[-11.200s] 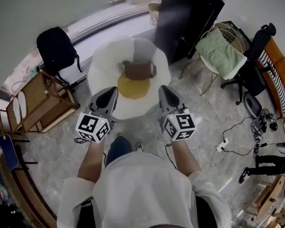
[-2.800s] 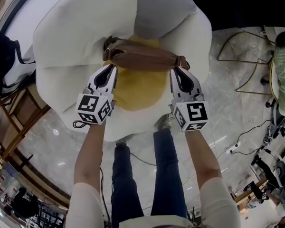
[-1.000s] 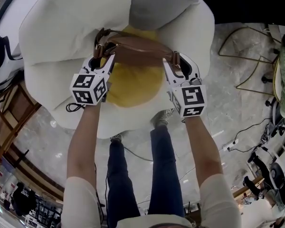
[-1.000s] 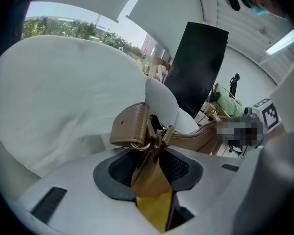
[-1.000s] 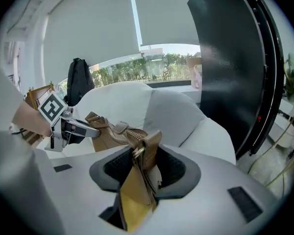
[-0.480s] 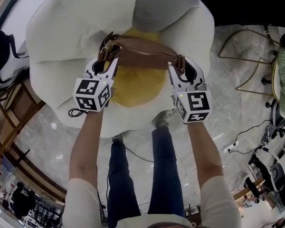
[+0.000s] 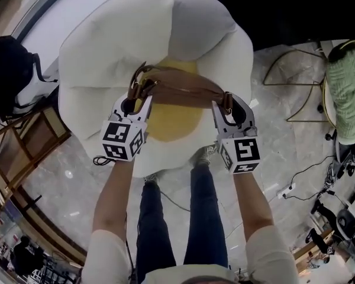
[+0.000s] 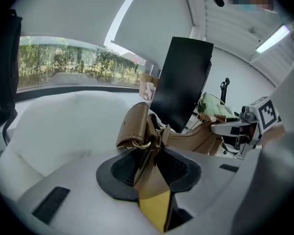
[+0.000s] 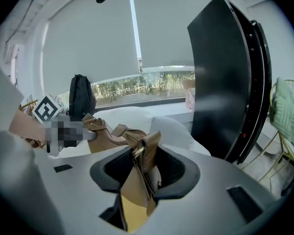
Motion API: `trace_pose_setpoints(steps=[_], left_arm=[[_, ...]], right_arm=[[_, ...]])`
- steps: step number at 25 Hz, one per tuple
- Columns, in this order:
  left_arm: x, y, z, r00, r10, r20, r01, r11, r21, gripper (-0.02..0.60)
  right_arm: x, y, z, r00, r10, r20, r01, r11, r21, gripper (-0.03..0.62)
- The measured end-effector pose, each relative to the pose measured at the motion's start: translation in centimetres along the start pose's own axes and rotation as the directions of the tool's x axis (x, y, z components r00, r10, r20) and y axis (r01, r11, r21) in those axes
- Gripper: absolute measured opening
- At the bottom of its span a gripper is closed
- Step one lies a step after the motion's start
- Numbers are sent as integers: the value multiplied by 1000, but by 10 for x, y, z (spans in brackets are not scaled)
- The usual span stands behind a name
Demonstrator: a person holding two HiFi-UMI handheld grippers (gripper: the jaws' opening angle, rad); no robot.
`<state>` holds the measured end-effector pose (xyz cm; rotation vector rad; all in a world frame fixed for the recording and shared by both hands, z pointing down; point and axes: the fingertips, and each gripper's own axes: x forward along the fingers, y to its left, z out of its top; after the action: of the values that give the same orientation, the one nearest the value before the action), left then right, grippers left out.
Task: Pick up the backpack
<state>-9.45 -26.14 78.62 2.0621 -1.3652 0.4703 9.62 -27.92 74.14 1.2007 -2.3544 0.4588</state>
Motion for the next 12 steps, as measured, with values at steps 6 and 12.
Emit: trace_pose_setpoints(steps=[6,12], left_arm=[[-49,-26,43,1000,0,27,0,1000,-12,130],[-104,-46,87,998,7,59,-7,1000,3,130]], right_arm=[[-49,13,56,999,-21,33,22,999,-30,163],[-95,33,109,997,-33,74,36,999,-35,163]])
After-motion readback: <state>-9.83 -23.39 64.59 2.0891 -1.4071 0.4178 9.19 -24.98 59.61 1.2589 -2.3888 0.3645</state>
